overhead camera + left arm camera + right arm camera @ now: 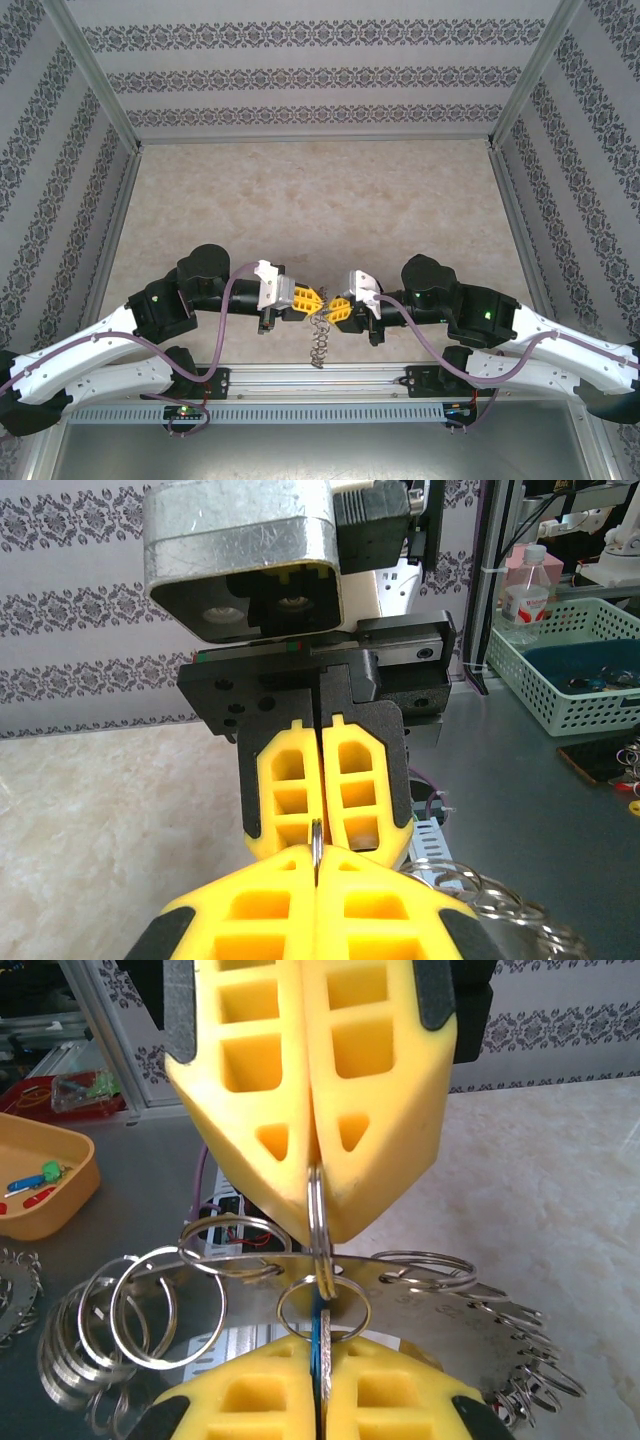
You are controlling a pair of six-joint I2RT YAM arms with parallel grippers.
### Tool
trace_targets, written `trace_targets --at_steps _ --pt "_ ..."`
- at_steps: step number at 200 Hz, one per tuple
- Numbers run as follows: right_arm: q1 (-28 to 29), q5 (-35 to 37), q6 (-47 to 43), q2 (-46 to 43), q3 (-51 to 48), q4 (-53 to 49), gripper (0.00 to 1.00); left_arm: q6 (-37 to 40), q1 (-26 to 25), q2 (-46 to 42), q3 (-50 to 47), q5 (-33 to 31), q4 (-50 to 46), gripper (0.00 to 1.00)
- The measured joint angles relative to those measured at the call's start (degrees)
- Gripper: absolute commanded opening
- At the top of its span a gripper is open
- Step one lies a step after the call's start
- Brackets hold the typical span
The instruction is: Put the keys on the keyring
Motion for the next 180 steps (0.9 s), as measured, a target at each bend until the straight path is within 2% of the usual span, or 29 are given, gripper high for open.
trace_targets --at_steps 180 --pt "-0.74 2.43 -0.02 -1.99 0.26 -1.29 0.0 0.02 0.11 0.59 -0.37 1.25 0.46 0.0"
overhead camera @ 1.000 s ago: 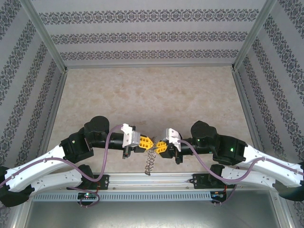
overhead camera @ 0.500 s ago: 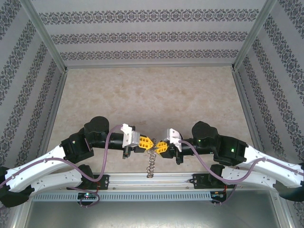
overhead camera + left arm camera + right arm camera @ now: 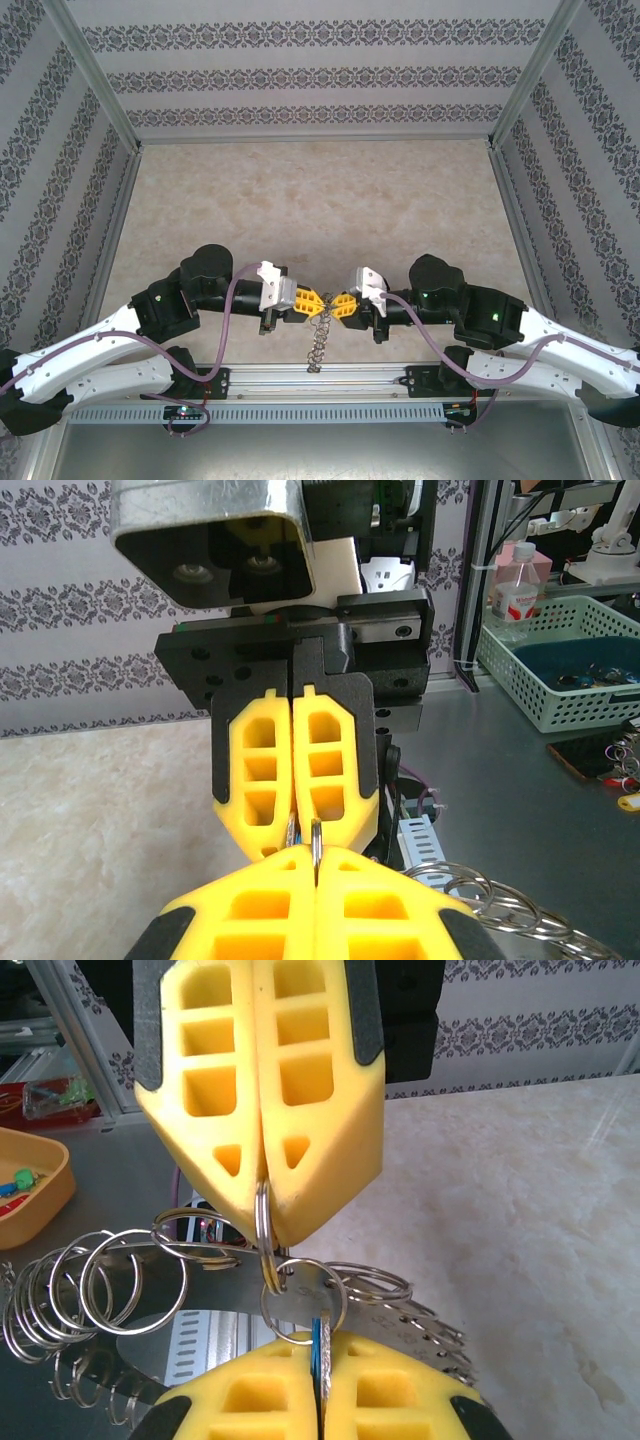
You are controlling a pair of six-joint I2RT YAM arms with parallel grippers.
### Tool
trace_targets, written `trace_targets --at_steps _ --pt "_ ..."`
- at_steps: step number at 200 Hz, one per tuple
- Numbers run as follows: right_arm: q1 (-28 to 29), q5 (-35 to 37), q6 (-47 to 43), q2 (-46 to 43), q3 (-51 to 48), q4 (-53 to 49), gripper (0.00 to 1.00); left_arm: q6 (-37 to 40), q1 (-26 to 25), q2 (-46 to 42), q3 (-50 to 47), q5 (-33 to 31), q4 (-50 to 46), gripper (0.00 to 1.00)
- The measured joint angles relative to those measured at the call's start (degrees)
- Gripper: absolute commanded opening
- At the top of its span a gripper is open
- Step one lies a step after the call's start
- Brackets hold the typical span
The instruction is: Put the keys on the keyring
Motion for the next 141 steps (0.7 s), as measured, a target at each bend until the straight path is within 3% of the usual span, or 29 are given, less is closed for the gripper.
trace_targets --at_steps 141 --pt "-0.02 2.95 -0.42 -1.16 1.51 -1.29 0.0 1.97 0.26 2.86 0.0 -5.7 -1.88 0.0"
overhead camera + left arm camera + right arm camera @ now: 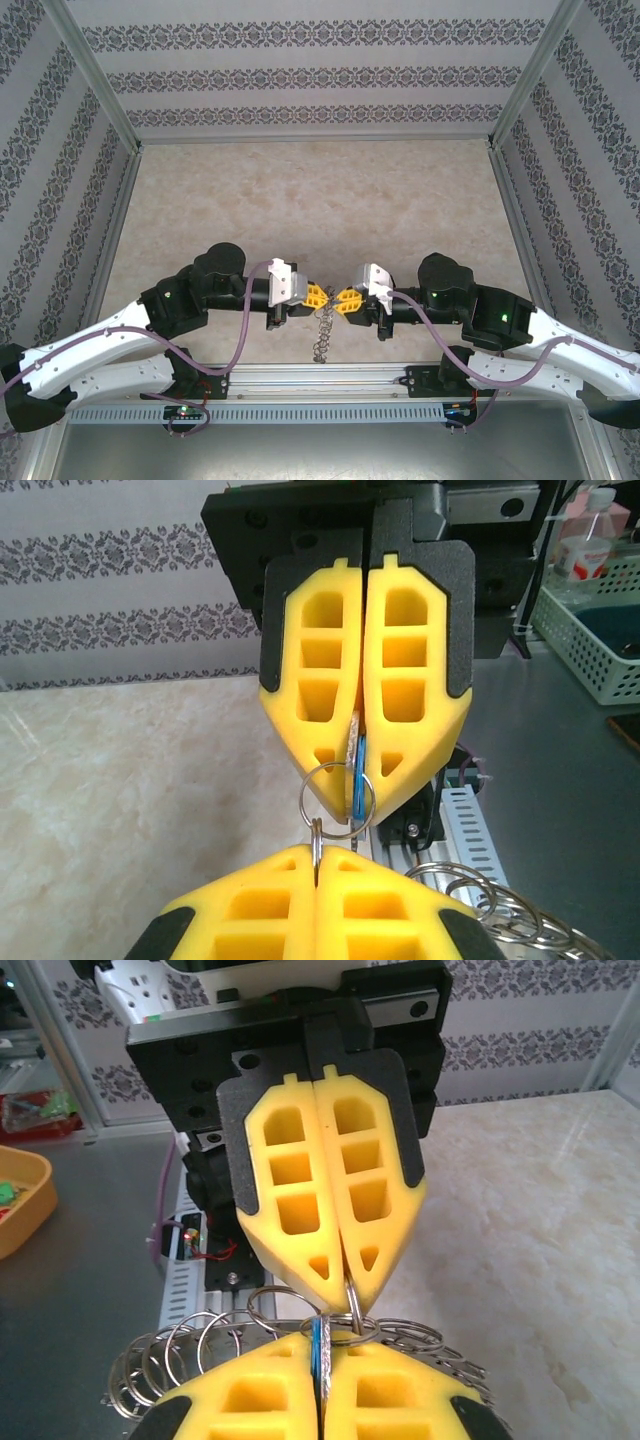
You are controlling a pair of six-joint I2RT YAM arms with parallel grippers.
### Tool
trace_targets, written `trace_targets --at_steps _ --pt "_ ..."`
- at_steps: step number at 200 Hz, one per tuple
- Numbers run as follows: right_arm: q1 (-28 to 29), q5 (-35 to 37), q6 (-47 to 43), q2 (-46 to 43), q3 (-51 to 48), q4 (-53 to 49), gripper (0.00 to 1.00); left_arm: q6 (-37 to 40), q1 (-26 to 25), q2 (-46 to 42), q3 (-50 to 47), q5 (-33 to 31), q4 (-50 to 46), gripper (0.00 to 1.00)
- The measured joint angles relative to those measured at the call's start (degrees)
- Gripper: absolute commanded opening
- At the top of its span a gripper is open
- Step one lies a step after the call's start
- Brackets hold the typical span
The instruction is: Put the keys on the keyring
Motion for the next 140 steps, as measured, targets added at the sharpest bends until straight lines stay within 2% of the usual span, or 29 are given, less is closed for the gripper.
trace_targets --at_steps 24,54,73,86,116,140 --pt "0.0 3.34 -0.17 0.79 0.94 -1.05 0.0 0.07 0.02 0.02 -0.5 -1.07 0.0 0.01" --pt "-0.83 7.39 -0.94 3.89 3.52 -3.93 0.0 -0.28 0.11 -0.42 -1.95 -3.52 0.81 0.23" --pt "-3.13 9.09 -1.11 6.58 5.35 -6.08 0.0 -1.55 0.11 -2.1 -4.68 -5.53 1.68 0.39" --pt "-5.22 9.29 -1.09 8.48 6.45 -7.37 0.0 -2.45 0.11 -3.45 -6.8 -7.48 2.01 0.46" --pt "-9.14 9.35 -0.9 13.16 9.4 -10.32 0.0 -5.16 0.15 -7.74 -12.24 -15.58 3.87 0.53" --pt "-10.62 9.46 -0.42 16.55 11.67 -12.13 0.0 -7.52 1.38 -12.35 -16.52 -21.46 6.67 0.53"
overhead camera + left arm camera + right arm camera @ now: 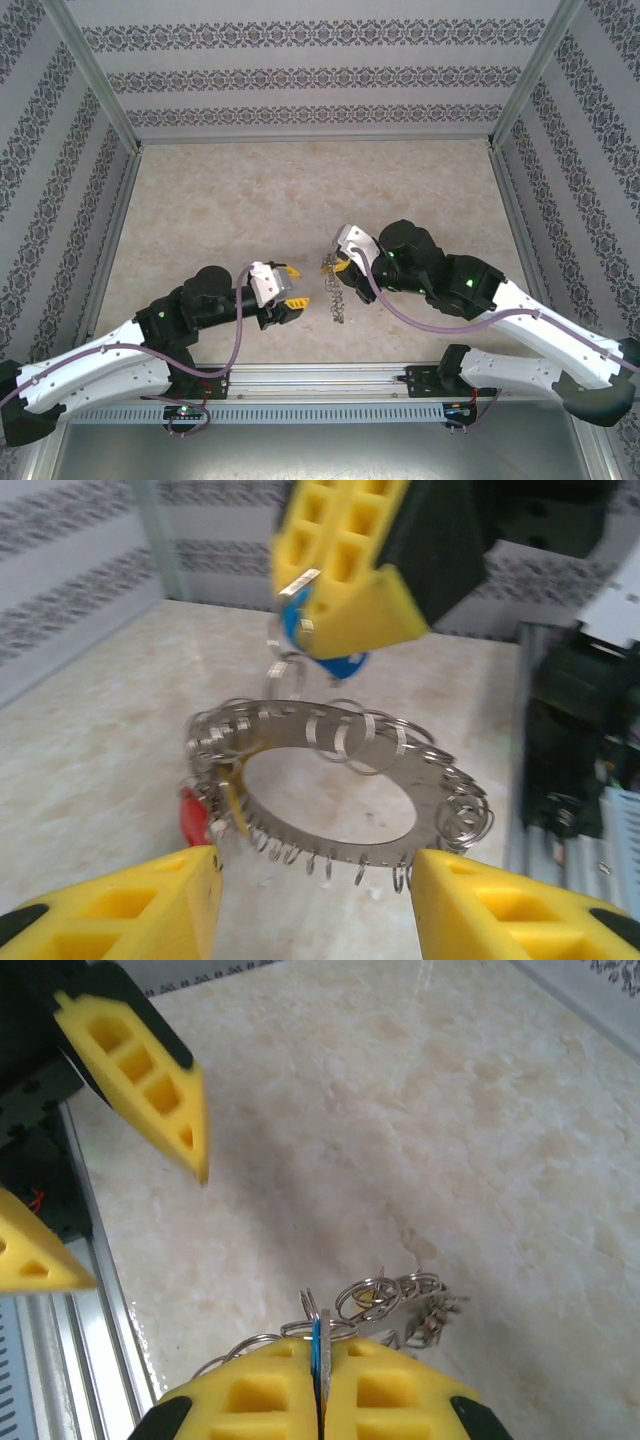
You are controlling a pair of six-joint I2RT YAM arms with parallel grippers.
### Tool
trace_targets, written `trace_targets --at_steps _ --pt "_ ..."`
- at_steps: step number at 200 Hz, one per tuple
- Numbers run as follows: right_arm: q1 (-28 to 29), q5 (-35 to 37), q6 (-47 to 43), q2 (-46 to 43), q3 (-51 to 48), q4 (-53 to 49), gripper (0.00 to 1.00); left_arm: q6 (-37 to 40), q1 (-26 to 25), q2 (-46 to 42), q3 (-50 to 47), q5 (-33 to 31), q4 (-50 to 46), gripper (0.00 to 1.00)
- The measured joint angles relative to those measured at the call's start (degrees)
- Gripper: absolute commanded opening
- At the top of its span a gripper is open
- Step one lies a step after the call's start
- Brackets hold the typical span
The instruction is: Put the keys on the keyring
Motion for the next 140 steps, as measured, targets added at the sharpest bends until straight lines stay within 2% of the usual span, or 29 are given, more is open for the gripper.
trace_targets --at_steps 38,77,117,140 --pt "-1.03 0.57 0.94 6.32 3.63 -1.97 0.0 -2.82 1.33 -1.57 -2.64 -7.96 2.89 0.54" --pt "-2.75 0.96 1.03 14.73 8.59 -3.21 0.0 -6.58 1.36 -3.19 -8.55 -17.05 5.07 0.65" --pt "-4.74 0.87 0.85 23.43 14.49 -2.73 0.0 -11.28 1.36 -12.15 -14.64 -25.09 5.07 0.7" --pt "-6.16 0.22 0.81 28.63 17.51 -1.97 0.0 -12.94 1.36 -15.69 -16.33 -27.65 5.09 0.7"
